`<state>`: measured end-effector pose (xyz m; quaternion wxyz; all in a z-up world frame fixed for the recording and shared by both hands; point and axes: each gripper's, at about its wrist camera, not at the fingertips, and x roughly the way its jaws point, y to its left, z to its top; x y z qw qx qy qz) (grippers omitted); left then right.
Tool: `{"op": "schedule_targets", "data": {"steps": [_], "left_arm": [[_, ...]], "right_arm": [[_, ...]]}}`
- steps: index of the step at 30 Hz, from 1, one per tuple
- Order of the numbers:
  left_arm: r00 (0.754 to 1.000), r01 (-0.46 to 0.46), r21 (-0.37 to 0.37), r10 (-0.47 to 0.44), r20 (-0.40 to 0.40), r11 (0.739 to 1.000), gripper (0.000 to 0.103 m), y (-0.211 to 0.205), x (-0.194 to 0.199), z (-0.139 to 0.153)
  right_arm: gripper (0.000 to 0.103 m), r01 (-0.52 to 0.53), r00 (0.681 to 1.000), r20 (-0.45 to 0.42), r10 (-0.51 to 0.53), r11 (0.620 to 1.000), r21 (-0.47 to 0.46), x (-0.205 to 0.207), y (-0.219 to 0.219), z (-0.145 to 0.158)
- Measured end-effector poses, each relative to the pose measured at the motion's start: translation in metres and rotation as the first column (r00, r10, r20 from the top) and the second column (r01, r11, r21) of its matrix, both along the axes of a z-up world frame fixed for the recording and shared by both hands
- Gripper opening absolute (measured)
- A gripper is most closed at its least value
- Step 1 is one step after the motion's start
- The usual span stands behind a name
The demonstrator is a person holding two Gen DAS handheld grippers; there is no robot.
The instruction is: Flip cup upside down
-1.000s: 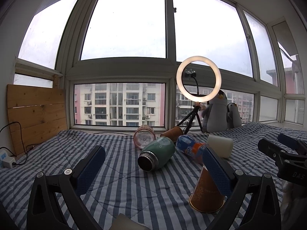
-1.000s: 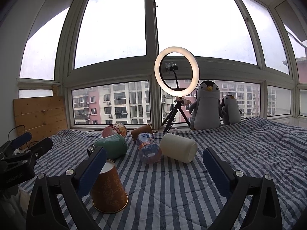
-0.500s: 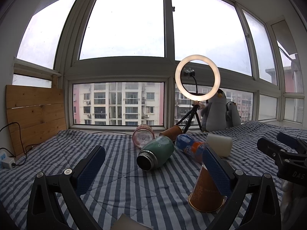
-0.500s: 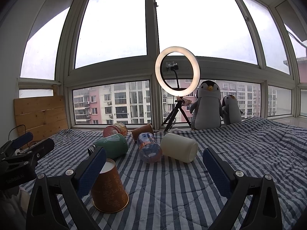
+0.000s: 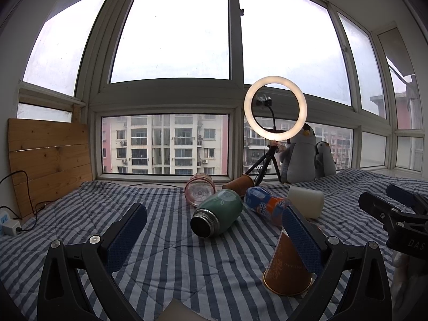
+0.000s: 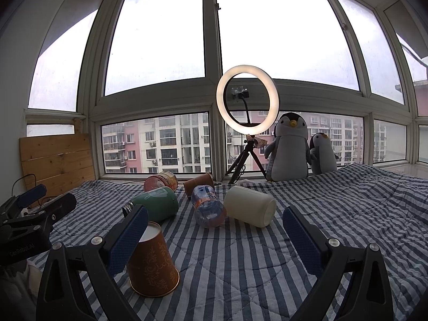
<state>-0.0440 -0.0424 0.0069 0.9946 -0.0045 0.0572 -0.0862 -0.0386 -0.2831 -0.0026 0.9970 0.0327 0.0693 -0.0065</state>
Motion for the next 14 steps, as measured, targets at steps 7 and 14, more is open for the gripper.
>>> {"op": "schedule_targets", "data": {"steps": [7, 14], "left_arm": [[1.0, 0.0, 0.003, 0.0, -0.003, 1.0, 0.103, 0.0005, 0.0007, -0.0003], [1.0, 0.002, 0.006, -0.002, -0.011, 1.0, 0.102, 0.0014, 0.0028, -0.0014]], "right_arm": [[0.099, -0.001, 1.0, 0.0, 0.001, 1.0, 0.0, 0.0001, -0.0001, -0.0001], [0.099, 0.0, 1.0, 0.0, 0.0, 1.0, 0.0, -0.0001, 0.0, -0.0002]]}}
